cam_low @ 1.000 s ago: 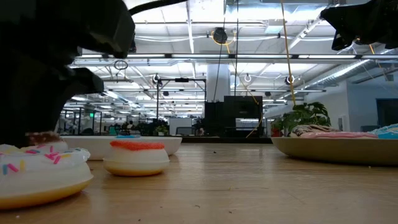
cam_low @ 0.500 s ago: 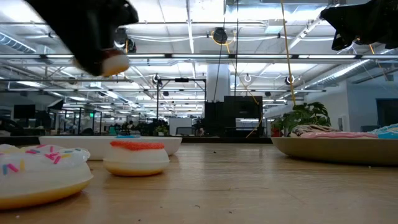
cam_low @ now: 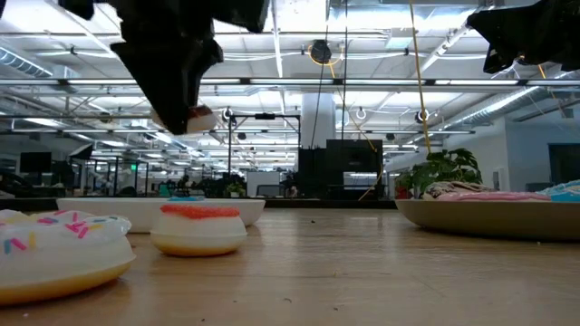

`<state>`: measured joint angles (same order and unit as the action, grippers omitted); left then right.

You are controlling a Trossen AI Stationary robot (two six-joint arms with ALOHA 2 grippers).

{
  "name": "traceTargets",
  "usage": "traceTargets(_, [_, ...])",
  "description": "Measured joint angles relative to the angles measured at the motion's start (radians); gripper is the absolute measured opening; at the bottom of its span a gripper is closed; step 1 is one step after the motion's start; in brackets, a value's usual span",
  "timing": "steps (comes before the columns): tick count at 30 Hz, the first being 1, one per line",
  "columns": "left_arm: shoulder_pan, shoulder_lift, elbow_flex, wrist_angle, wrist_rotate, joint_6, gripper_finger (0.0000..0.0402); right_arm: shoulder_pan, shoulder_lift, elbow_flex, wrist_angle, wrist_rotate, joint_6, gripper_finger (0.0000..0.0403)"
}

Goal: Pick & Place donuts
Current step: Put the small brown donut on the white plate

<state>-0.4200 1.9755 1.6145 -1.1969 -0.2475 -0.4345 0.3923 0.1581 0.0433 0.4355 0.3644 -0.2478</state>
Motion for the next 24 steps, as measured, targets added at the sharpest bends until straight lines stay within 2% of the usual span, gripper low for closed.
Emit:
traceTargets(6, [0.077, 0.000, -0.052, 0.104, 0.020, 0.054, 0.0078, 0.000, 0.000, 0.000, 0.000, 0.000, 0.000, 0.0000])
traceTargets(11, [0.142, 0.000, -0.153, 0.170, 0.052, 0.071, 0.0078, 0.000, 0.000, 0.000, 0.000, 0.000, 0.000, 0.0000])
traceTargets(18, [0.178, 0.001, -0.227, 0.316, 0.105, 0.181, 0.0080, 0.000, 0.000, 0.000, -0.003, 0.000, -0.002, 0.0000])
traceTargets(21, [0.173, 0.001, -0.227, 0.339, 0.110, 0.216, 0.0093, 0.000, 0.000, 0.000, -0.003, 0.000, -0.002, 0.0000])
traceTargets(24, [0.159, 0.001, -0.227, 0.335, 0.118, 0.252, 0.0126, 0.000, 0.000, 0.000, -0.004, 0.000, -0.002, 0.0000])
